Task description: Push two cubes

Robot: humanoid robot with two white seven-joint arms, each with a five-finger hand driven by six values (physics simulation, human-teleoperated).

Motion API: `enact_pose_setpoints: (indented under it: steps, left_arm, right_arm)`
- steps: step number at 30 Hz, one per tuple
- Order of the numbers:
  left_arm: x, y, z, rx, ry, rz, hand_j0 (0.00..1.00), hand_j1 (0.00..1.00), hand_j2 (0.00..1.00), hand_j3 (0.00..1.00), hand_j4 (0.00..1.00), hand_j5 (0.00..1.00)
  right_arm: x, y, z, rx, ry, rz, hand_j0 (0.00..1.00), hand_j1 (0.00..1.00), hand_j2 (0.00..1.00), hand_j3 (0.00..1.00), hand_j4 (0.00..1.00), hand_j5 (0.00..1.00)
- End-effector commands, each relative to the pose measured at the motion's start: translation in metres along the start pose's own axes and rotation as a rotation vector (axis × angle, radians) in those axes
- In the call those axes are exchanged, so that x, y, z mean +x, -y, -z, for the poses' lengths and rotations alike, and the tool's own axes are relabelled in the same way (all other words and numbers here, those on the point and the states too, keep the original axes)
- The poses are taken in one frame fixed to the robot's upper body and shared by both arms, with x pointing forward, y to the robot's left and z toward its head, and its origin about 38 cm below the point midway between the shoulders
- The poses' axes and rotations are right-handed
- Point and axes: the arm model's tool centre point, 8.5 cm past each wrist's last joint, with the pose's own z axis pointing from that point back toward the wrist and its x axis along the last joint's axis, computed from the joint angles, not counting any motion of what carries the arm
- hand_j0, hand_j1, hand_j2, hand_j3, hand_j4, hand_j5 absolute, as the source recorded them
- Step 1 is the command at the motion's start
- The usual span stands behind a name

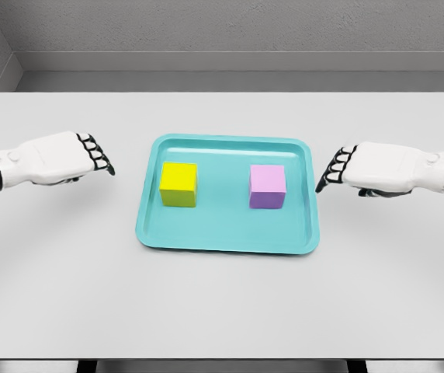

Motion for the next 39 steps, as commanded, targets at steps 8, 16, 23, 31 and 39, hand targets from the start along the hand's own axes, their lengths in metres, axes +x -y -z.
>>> enact_pose_setpoints:
  steps: [8, 16, 23, 31, 39]
  left_arm:
    - [0.022, -0.009, 0.041, 0.012, 0.082, -0.012, 0.72, 0.72, 0.72, 0.72, 0.72, 0.72]
    - [0.025, -0.011, 0.047, 0.01, 0.094, -0.015, 0.72, 0.72, 0.72, 0.72, 0.72, 0.72]
    - [0.03, -0.018, 0.055, 0.032, 0.107, -0.014, 0.72, 0.72, 0.72, 0.72, 0.72, 0.72]
    - [0.032, -0.02, 0.059, 0.03, 0.113, -0.016, 0.72, 0.72, 0.72, 0.72, 0.72, 0.72]
    - [0.04, -0.023, 0.068, 0.038, 0.132, -0.022, 0.71, 0.71, 0.71, 0.71, 0.71, 0.71]
  right_arm:
    - [-0.013, -0.007, 0.021, -0.032, 0.011, 0.092, 0.71, 0.71, 0.71, 0.71, 0.71, 0.71]
    - [-0.021, -0.012, 0.036, -0.014, -0.021, 0.079, 0.71, 0.71, 0.71, 0.71, 0.71, 0.71]
    - [-0.026, -0.017, 0.054, 0.011, -0.023, 0.084, 0.71, 0.71, 0.71, 0.71, 0.71, 0.71]
    - [-0.029, -0.02, 0.065, 0.024, -0.032, 0.086, 0.71, 0.71, 0.71, 0.71, 0.71, 0.71]
    - [-0.022, -0.018, 0.079, 0.033, -0.008, 0.067, 0.71, 0.71, 0.71, 0.71, 0.71, 0.71]
